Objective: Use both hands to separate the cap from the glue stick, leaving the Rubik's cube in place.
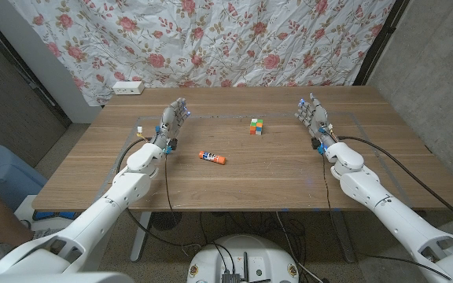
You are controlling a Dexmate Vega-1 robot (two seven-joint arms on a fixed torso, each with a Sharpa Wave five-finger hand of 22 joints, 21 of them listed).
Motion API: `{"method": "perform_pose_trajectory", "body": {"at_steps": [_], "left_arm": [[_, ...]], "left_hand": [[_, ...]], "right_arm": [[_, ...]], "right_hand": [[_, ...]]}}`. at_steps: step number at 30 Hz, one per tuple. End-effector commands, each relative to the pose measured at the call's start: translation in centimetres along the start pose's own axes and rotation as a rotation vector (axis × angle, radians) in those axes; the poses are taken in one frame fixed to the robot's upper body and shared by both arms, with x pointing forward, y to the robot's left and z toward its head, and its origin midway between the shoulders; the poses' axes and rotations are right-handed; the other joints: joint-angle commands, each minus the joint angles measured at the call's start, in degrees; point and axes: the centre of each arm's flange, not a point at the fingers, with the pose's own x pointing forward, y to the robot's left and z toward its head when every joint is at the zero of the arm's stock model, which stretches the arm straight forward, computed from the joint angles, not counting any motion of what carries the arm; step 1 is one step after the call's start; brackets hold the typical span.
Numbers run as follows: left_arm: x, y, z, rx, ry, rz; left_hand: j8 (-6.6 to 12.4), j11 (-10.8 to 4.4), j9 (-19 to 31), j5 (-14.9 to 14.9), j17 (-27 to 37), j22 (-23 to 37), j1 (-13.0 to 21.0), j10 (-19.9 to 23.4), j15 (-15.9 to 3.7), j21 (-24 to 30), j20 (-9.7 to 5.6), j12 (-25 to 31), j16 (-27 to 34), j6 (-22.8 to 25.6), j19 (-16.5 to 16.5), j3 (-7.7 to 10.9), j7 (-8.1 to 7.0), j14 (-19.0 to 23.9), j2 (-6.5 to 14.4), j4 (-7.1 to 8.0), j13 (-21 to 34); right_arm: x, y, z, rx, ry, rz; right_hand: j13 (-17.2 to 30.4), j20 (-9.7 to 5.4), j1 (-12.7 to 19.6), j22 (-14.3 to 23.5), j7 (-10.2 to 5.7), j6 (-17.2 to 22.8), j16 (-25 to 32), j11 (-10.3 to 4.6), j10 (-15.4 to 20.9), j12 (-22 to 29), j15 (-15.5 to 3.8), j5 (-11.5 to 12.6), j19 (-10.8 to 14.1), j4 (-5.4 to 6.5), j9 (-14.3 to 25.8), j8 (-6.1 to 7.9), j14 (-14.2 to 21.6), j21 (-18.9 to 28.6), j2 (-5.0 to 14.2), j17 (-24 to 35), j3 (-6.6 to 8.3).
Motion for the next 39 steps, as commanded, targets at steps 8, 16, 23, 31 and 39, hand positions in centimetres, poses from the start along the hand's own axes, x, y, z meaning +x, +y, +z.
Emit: {"method": "perform_pose_trajectory", "body": {"at_steps": [8, 16, 23, 31, 39], "left_arm": [[-0.3, -0.9, 1.4, 0.084, 0.012, -0.04], [-1.1, -0.6, 3.1, 0.167, 0.026, -0.052], [-2.0, -0.5, 3.9, 0.224, 0.019, -0.065], [-2.8, -0.6, 5.0, 0.317, 0.044, -0.089], [-3.6, -0.2, 6.6, 0.426, 0.072, -0.102]], "left_hand": [[0.26, -0.69, 0.2, 0.0, 0.0, 0.2, 1.2, 0.6, -0.61, 0.1, -0.66, 0.4, 0.2, 0.5, 0.4, 0.67, -0.42, 0.3, 4.0, -2.09, 0.3], [0.49, -1.58, 0.1, -0.7, 0.0, 0.1, 4.6, 2.4, -1.57, -0.1, -1.37, 0.4, 0.1, 2.2, 1.5, 1.75, -1.12, 1.5, 2.6, -8.39, 0.3], [0.91, -2.34, 0.1, -0.8, 0.0, 0.1, 8.4, 4.3, -2.38, -0.3, -1.6, 0.5, 0.1, 4.1, 2.1, 2.76, -1.73, 2.5, 1.6, -15.05, 0.3], [1.44, -3.9, 0.2, -0.8, 0.1, 0.1, 10.8, 6.1, -3.13, -0.2, -1.63, 0.7, 0.3, 6.4, 3.1, 2.82, -2.83, 4.0, 0.4, -18.29, 0.3], [1.3, -4.77, 0.2, -0.8, 0.1, 0.0, 12.5, 6.0, -4.2, -0.4, -2.17, 0.2, -0.3, 6.5, 3.1, 2.57, -4.48, 2.7, -1.5, -18.99, 0.4]], "right_arm": [[-0.1, 0.0, 0.1, -0.028, -0.004, -0.01], [-0.3, 0.2, 0.4, -0.03, -0.005, -0.013], [-0.4, 0.0, 0.9, -0.048, -0.011, -0.01], [-0.5, -0.3, 1.1, -0.043, -0.014, -0.008], [-0.7, -0.8, 1.1, -0.032, -0.025, -0.01]], "right_hand": [[0.1, -0.54, 0.2, 0.2, 0.06, 0.3, 0.2, -0.4, -0.2, 0.3, -0.63, 0.3, -0.5, -0.37, 0.2, 0.16, -0.4, 0.3, 0.49, 0.0, 0.33], [0.0, -0.81, 0.2, 0.2, 0.22, 0.1, 0.2, -0.44, -0.2, 0.4, -0.7, 0.4, -0.7, -0.49, 0.2, 0.09, -0.5, 0.3, 0.64, -0.2, 0.35], [0.0, -0.86, 0.3, 0.2, 0.2, 0.2, 0.1, -0.45, -0.4, 0.3, -0.88, 0.4, -0.8, -0.62, 0.2, 0.11, -0.7, 0.4, 0.8, -0.3, 0.4], [0.0, -0.9, 0.3, 0.2, 0.2, 0.1, 0.2, -0.55, -0.5, 0.3, -0.88, 0.4, -1.0, -0.75, 0.2, 0.09, -0.7, 0.4, 0.79, -0.5, 0.37], [-0.1, -0.9, 0.2, 0.2, 0.19, -0.1, 0.2, -0.45, -0.4, 0.4, -0.89, 0.4, -1.0, -0.79, 0.2, 0.01, -0.7, 0.5, 0.81, -0.6, 0.3]]}}
